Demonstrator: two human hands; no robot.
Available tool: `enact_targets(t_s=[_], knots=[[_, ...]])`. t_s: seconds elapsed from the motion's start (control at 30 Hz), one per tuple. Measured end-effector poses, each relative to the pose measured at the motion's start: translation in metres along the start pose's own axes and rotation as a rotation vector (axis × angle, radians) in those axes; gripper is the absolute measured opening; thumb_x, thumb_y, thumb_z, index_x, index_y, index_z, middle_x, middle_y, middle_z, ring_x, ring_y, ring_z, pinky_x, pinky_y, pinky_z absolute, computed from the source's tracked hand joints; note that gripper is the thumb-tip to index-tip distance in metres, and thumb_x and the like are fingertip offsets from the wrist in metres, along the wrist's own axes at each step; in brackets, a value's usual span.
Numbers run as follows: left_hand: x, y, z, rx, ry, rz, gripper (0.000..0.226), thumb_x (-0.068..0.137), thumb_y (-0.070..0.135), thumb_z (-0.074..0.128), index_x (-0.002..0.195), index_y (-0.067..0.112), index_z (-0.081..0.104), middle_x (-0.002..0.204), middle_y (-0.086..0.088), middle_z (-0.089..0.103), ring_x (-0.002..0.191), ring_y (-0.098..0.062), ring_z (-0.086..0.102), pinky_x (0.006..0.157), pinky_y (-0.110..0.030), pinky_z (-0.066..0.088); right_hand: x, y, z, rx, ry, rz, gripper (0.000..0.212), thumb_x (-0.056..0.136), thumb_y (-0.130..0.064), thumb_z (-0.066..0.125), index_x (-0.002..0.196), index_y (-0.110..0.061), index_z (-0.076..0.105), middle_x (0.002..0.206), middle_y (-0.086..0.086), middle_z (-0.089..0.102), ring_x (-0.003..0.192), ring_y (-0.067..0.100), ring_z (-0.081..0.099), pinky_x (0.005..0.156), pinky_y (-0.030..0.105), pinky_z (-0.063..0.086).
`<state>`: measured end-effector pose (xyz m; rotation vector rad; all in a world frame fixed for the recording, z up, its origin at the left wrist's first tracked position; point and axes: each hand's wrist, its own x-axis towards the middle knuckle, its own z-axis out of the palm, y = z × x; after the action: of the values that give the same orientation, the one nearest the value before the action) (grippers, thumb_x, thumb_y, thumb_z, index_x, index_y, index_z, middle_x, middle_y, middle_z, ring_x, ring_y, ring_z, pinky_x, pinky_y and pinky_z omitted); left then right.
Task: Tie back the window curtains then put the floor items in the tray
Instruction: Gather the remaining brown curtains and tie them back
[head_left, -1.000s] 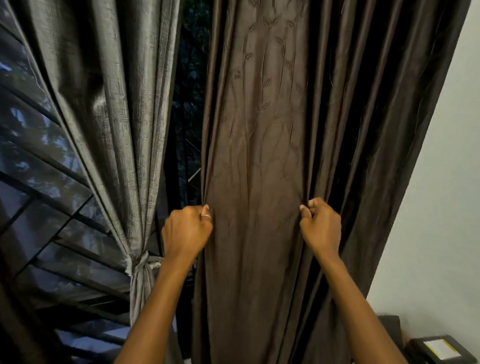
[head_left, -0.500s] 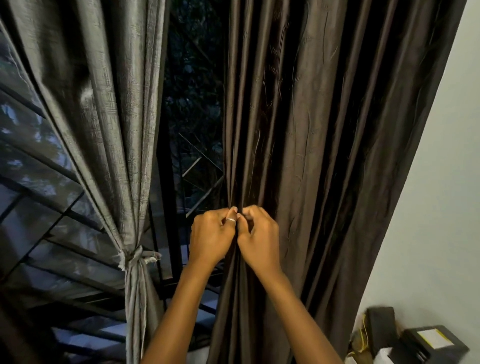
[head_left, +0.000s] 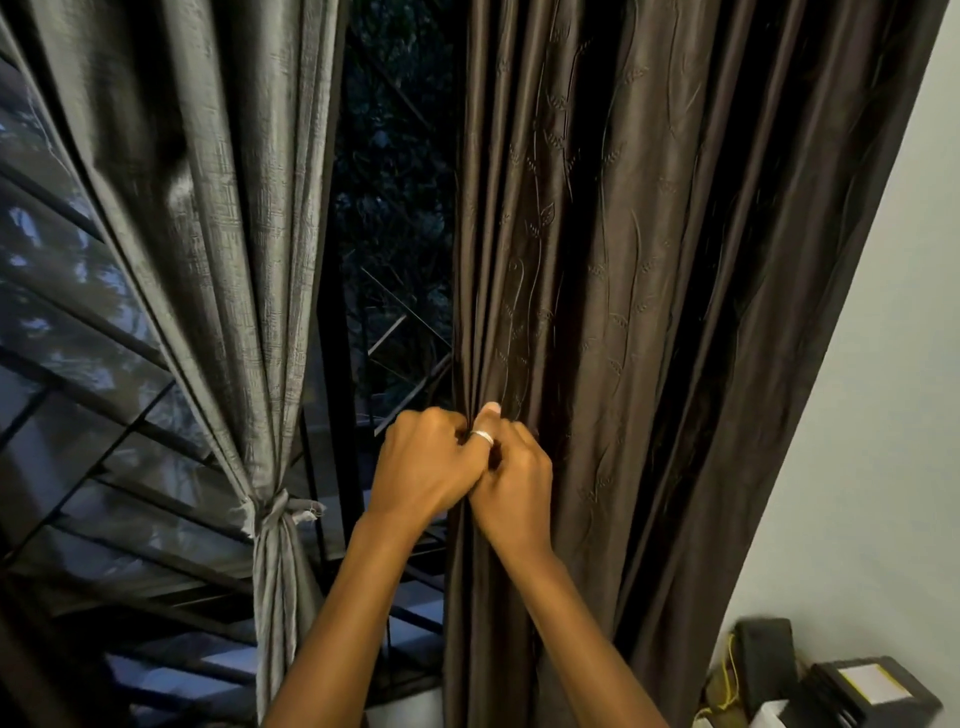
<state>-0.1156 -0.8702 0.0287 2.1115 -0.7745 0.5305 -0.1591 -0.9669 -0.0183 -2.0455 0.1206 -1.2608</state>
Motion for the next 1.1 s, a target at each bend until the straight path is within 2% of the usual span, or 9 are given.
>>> enact_targets(t_s=[0.1, 0.33, 0.57, 0.67, 0.73, 0.83, 0.9, 1.0, 1.1], knots=[[0.011, 0.011, -0.004, 0.119, -0.024, -0.042, 0.07, 0.091, 0.066, 0.049, 0.046, 0.013, 0.049, 0.039, 0.001, 0.046, 0.038, -0.012, 0.048, 0.039, -0.027, 0.033, 0.001, 0.003, 0.002, 0.016, -0.011, -0.004, 0.006, 0.092, -0.004, 0.062, 0.088, -0.007, 0.065, 0.078, -0.001, 0.059, 0.066, 0.01, 0.056, 0.054, 0.024, 0.045], [0.017, 0.025, 0.001, 0.247, -0.035, -0.091, 0.045, 0.096, 0.034, 0.052, 0.056, 0.015, 0.045, 0.061, -0.006, 0.053, 0.063, -0.029, 0.06, 0.053, -0.033, 0.039, 0.004, 0.011, 0.005, 0.057, 0.013, 0.024, 0.017, 0.095, -0.007, 0.063, 0.079, -0.008, 0.063, 0.072, 0.0, 0.059, 0.064, 0.011, 0.056, 0.056, 0.04, 0.049], [0.011, 0.023, 0.006, 0.277, -0.005, -0.026, 0.042, 0.1, 0.031, 0.048, 0.064, 0.01, 0.054, 0.068, -0.01, 0.06, 0.069, -0.032, 0.062, 0.055, -0.035, 0.041, 0.003, 0.014, -0.002, 0.069, -0.001, 0.006, 0.029, 0.099, -0.013, 0.061, 0.071, -0.018, 0.059, 0.068, -0.008, 0.054, 0.059, 0.007, 0.052, 0.052, 0.032, 0.046], [0.012, 0.019, 0.003, 0.312, 0.014, -0.026, 0.042, 0.101, 0.03, 0.047, 0.072, 0.005, 0.064, 0.076, -0.016, 0.066, 0.074, -0.035, 0.065, 0.057, -0.036, 0.042, 0.006, 0.015, -0.018, 0.05, -0.152, 0.028, 0.019, 0.094, -0.006, 0.062, 0.095, -0.019, 0.075, 0.089, -0.008, 0.067, 0.08, 0.002, 0.063, 0.07, 0.014, 0.048], [0.011, 0.013, -0.002, 0.301, 0.022, -0.017, 0.045, 0.102, 0.029, 0.047, 0.064, 0.007, 0.058, 0.067, -0.012, 0.059, 0.067, -0.033, 0.063, 0.055, -0.034, 0.038, 0.012, 0.018, -0.035, -0.001, -0.045, 0.097, 0.032, 0.088, 0.001, 0.064, 0.112, -0.019, 0.074, 0.11, -0.005, 0.067, 0.097, 0.003, 0.064, 0.085, 0.009, 0.047], [0.012, 0.004, -0.008, 0.258, 0.035, -0.005, 0.05, 0.101, 0.028, 0.049, 0.054, 0.011, 0.045, 0.057, -0.005, 0.048, 0.057, -0.028, 0.055, 0.052, -0.035, 0.04, 0.033, 0.027, -0.066, -0.136, 0.339, 0.219, 0.035, 0.086, -0.005, 0.067, 0.12, -0.012, 0.064, 0.124, 0.006, 0.052, 0.111, 0.024, 0.058, 0.096, 0.039, 0.052], [0.012, -0.002, -0.01, 0.22, 0.038, 0.002, 0.053, 0.1, 0.028, 0.05, 0.05, 0.013, 0.042, 0.053, -0.004, 0.047, 0.052, -0.026, 0.051, 0.05, -0.036, 0.042, 0.051, 0.036, -0.086, -0.179, 0.413, 0.287, 0.047, 0.087, -0.019, 0.072, 0.13, -0.012, 0.054, 0.131, 0.01, 0.046, 0.118, 0.027, 0.051, 0.1, 0.044, 0.049], [0.015, -0.008, -0.01, 0.181, 0.042, 0.012, 0.056, 0.099, 0.026, 0.053, 0.046, 0.017, 0.037, 0.048, -0.002, 0.043, 0.046, -0.025, 0.048, 0.047, -0.032, 0.034, 0.079, 0.05, -0.108, -0.123, 0.173, 0.382, 0.053, 0.089, -0.033, 0.075, 0.134, -0.017, 0.053, 0.131, 0.001, 0.052, 0.111, 0.015, 0.054, 0.096, 0.033, 0.049], [0.019, -0.017, -0.014, 0.178, 0.05, 0.018, 0.059, 0.098, 0.024, 0.055, 0.043, 0.018, 0.033, 0.043, 0.0, 0.038, 0.041, -0.022, 0.043, 0.046, -0.028, 0.028, 0.095, 0.064, -0.124, -0.19, -0.043, 0.366, 0.02, 0.093, -0.031, 0.07, 0.092, -0.011, 0.066, 0.086, 0.004, 0.069, 0.081, 0.02, 0.066, 0.073, 0.035, 0.052]])
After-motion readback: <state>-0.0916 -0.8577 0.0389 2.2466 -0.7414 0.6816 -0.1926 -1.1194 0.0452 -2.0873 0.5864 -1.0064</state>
